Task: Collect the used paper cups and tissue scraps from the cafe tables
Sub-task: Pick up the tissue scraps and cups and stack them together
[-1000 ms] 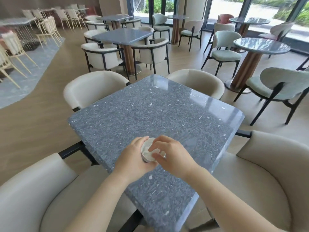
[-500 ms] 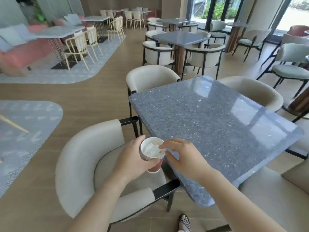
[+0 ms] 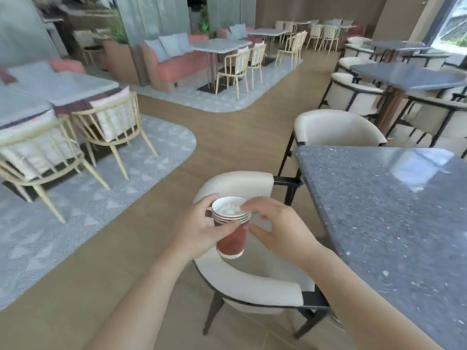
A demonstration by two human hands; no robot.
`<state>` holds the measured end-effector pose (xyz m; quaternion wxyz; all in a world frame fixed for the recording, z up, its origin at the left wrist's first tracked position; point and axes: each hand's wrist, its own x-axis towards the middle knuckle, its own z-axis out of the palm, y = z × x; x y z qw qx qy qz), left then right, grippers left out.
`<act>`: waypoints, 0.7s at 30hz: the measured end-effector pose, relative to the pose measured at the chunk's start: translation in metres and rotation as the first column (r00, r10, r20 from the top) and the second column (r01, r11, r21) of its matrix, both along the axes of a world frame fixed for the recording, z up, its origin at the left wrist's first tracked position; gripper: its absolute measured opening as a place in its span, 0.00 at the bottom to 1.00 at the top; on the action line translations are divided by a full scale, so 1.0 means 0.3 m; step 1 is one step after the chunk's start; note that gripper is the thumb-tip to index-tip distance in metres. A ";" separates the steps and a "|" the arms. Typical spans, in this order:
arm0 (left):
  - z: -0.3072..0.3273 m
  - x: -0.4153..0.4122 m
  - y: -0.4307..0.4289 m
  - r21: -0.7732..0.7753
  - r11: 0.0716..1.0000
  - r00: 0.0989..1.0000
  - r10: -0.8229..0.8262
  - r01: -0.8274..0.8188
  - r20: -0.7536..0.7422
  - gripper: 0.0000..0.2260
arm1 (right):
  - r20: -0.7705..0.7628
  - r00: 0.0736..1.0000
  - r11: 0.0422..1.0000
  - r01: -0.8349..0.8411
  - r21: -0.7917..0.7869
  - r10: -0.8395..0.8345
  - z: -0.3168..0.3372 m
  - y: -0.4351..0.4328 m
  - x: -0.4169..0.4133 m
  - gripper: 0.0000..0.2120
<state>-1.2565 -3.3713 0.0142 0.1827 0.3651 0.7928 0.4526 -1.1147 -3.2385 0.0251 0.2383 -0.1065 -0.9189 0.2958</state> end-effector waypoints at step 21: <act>-0.005 -0.396 -0.507 0.061 0.958 0.925 0.286 -0.280 -0.250 0.19 | -0.096 0.905 0.910 -0.413 0.042 0.415 -0.023 -0.318 -0.648 0.09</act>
